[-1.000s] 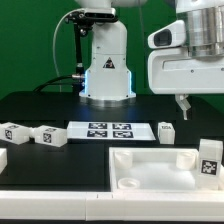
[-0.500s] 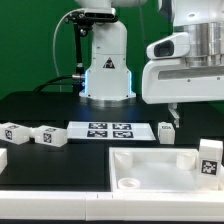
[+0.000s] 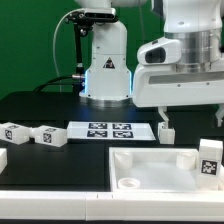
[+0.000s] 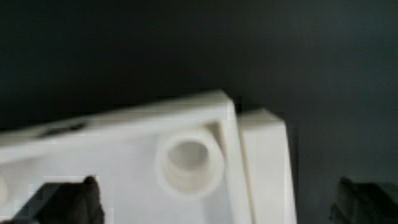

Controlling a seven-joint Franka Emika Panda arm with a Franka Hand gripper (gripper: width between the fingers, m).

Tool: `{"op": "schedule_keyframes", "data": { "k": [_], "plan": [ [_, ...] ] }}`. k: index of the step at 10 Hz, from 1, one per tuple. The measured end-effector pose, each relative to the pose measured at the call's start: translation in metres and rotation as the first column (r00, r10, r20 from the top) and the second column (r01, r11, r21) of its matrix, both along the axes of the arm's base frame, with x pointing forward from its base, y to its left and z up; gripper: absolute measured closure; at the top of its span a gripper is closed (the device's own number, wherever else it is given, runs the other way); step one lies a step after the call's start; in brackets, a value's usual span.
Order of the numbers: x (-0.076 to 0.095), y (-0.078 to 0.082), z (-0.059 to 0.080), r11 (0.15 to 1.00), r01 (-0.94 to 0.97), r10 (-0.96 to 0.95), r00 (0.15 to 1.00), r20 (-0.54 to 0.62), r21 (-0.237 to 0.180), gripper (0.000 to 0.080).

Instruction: Assemble square table

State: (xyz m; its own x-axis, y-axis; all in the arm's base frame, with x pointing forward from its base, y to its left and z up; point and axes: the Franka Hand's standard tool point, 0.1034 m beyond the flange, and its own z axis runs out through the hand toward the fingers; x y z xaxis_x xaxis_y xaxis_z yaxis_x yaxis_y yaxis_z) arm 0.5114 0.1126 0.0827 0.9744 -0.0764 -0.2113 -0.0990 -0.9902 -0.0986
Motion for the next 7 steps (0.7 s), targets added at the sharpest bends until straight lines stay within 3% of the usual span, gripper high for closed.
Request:
{"op": "schedule_keyframes", "data": {
  "k": [3, 5, 7],
  "plan": [
    [-0.021, -0.009, 0.001, 0.997, -0.065, 0.069, 0.986, -0.153, 0.03, 0.0151],
    [-0.022, -0.009, -0.002, 0.997, -0.068, 0.079, 0.959, -0.271, 0.047, 0.0151],
    [-0.035, -0.004, -0.018, 0.993, -0.103, 0.117, 0.923, -0.368, 0.057, 0.0151]
  ]
}}
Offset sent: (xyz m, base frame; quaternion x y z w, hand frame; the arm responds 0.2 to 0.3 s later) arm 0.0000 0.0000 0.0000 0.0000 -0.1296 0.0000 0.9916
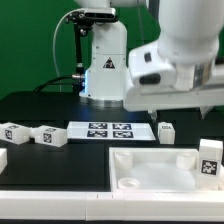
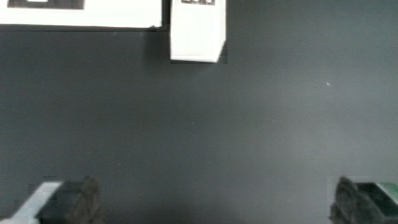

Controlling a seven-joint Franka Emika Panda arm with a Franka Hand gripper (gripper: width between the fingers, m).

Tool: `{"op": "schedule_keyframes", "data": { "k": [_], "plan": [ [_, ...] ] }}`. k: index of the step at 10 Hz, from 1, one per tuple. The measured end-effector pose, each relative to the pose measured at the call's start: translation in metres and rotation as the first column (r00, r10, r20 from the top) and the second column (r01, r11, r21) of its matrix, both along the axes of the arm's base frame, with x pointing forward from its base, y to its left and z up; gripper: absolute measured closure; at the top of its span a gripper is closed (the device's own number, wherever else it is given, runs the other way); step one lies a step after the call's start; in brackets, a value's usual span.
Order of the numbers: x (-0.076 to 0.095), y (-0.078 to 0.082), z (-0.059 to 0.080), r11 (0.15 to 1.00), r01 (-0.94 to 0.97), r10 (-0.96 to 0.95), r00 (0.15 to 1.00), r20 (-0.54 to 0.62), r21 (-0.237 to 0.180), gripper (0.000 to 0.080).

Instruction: Assemble square table

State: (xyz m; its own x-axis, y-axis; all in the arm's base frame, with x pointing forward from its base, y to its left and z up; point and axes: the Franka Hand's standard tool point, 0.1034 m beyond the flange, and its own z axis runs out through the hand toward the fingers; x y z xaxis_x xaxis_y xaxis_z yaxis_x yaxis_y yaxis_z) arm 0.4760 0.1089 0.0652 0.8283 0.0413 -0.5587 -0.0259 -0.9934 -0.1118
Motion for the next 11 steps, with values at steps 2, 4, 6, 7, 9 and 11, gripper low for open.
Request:
{"op": "schedule_keyframes", "data": {
  "k": [2, 4, 6, 7, 9, 11],
  "plan": [
    [-0.021, 0.001, -0.013, 0.999, -0.04, 0.04, 0.994, -0.097, 0.009, 0.0151],
    [-0.025, 0.0, -0.013, 0.999, -0.042, 0.045, 0.967, -0.252, 0.017, 0.0151],
    [-0.032, -0.001, -0.018, 1.0, -0.03, 0.027, 0.934, -0.356, -0.003, 0.0151],
    [-0.039, 0.003, -0.024, 0.999, -0.018, 0.005, 0.927, -0.374, -0.032, 0.0151],
    [-0.046, 0.011, -0.025, 0.998, -0.035, 0.016, 0.932, -0.361, -0.046, 0.0151],
    [-0.046, 0.009, -0.027, 0.998, -0.03, 0.011, 0.932, -0.361, -0.048, 0.0151]
  ]
}}
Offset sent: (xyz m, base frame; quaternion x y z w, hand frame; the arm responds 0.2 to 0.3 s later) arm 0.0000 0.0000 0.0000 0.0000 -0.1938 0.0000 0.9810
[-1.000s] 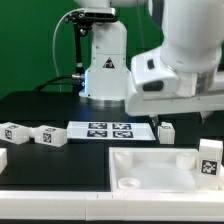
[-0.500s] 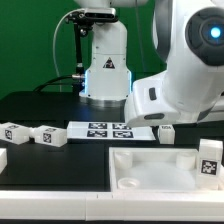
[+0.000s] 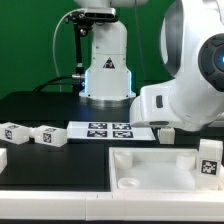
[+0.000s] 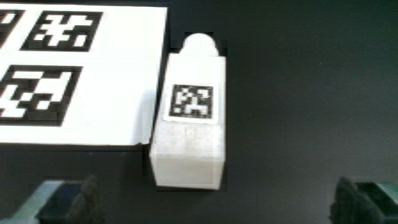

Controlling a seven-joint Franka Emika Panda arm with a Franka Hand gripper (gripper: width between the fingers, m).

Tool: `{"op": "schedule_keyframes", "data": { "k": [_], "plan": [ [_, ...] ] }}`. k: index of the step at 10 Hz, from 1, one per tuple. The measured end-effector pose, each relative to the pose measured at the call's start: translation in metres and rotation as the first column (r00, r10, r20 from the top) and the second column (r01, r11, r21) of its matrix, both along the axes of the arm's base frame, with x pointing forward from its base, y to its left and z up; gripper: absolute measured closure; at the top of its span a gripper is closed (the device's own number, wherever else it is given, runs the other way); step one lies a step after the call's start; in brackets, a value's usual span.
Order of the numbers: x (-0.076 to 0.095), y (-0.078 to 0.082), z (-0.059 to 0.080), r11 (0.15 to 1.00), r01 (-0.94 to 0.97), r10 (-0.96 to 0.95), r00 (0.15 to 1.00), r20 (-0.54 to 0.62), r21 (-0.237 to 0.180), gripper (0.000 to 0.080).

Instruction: Assemble square table

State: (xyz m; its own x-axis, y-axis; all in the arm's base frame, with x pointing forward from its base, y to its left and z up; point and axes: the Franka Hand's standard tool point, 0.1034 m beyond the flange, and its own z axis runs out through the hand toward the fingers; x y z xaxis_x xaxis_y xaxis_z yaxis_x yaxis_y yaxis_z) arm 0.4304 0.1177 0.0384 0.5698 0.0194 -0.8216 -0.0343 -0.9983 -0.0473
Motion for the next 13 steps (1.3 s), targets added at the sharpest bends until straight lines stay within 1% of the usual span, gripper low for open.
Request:
{"op": "schedule_keyframes", "data": {
  "k": [1, 2, 3, 6, 7, 9, 10, 12, 13],
  "plan": [
    [-0.005, -0.002, -0.005, 1.0, 0.009, -0.008, 1.0, 0.013, -0.009, 0.0151],
    [-0.021, -0.004, -0.011, 0.995, 0.054, -0.054, 0.999, -0.005, -0.082, 0.0151],
    [-0.032, -0.004, -0.014, 0.985, 0.088, -0.093, 0.995, -0.026, -0.15, 0.0151],
    [-0.032, -0.006, -0.015, 0.985, 0.09, -0.096, 0.995, -0.028, -0.149, 0.0151],
    [-0.033, -0.005, -0.018, 0.985, 0.093, -0.097, 0.995, -0.024, -0.148, 0.0151],
    [-0.052, 0.001, -0.03, 0.986, 0.082, -0.087, 0.996, -0.027, -0.145, 0.0151],
    [-0.057, 0.002, -0.032, 0.985, 0.081, -0.087, 0.996, -0.036, -0.15, 0.0151],
    [-0.056, 0.001, -0.032, 0.985, 0.085, -0.091, 0.995, -0.034, -0.149, 0.0151],
    [-0.056, 0.0, -0.032, 0.985, 0.085, -0.091, 0.995, -0.035, -0.15, 0.0259]
  ]
}}
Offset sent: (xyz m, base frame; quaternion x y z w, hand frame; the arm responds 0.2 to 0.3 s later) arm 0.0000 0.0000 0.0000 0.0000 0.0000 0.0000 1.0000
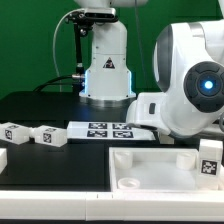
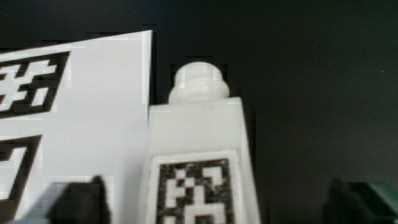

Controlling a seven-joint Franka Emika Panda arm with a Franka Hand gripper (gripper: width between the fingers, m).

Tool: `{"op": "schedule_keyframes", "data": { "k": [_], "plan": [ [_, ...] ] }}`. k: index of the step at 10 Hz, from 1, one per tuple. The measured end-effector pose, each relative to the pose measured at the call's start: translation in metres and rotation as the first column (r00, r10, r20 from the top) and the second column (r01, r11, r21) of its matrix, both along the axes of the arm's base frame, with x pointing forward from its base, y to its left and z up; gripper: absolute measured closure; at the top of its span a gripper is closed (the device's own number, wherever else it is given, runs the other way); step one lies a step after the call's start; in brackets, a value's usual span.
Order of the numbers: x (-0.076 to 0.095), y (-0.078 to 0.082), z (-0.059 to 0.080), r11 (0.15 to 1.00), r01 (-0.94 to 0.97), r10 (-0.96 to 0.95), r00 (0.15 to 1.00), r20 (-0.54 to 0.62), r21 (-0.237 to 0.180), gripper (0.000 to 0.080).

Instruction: Assemble square table

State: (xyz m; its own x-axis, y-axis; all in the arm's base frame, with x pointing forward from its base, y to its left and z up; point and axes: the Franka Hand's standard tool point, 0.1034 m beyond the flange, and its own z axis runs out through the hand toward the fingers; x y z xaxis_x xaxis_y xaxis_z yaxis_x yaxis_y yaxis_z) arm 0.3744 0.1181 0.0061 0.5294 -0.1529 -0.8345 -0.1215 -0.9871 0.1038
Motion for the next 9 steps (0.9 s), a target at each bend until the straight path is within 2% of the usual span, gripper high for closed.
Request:
{"op": "schedule_keyframes", "data": {
  "k": [1, 2, 3, 4, 6, 7, 8, 9],
  "plan": [
    [0.0, 0.0, 0.0, 1.0, 0.0, 0.0, 1.0, 0.0, 0.0, 0.0395],
    [0.0, 0.0, 0.0, 1.0, 0.001, -0.001, 1.0, -0.001, 0.0, 0.0395],
    [0.0, 0.0, 0.0, 1.0, 0.001, -0.001, 1.0, -0.001, 0.0, 0.0517],
    [0.003, -0.002, 0.002, 1.0, 0.005, -0.005, 1.0, 0.0, -0.001, 0.0517],
    [0.041, -0.014, 0.034, 1.0, 0.018, -0.018, 1.0, -0.008, 0.013, 0.0517],
    [0.055, -0.017, 0.044, 0.999, 0.024, -0.024, 1.0, 0.017, 0.024, 0.0517],
    [0.068, -0.016, 0.052, 0.999, 0.026, -0.028, 0.996, 0.089, 0.03, 0.0517],
    [0.068, -0.014, 0.061, 0.999, 0.024, -0.028, 0.992, 0.122, 0.034, 0.0517]
  ]
}}
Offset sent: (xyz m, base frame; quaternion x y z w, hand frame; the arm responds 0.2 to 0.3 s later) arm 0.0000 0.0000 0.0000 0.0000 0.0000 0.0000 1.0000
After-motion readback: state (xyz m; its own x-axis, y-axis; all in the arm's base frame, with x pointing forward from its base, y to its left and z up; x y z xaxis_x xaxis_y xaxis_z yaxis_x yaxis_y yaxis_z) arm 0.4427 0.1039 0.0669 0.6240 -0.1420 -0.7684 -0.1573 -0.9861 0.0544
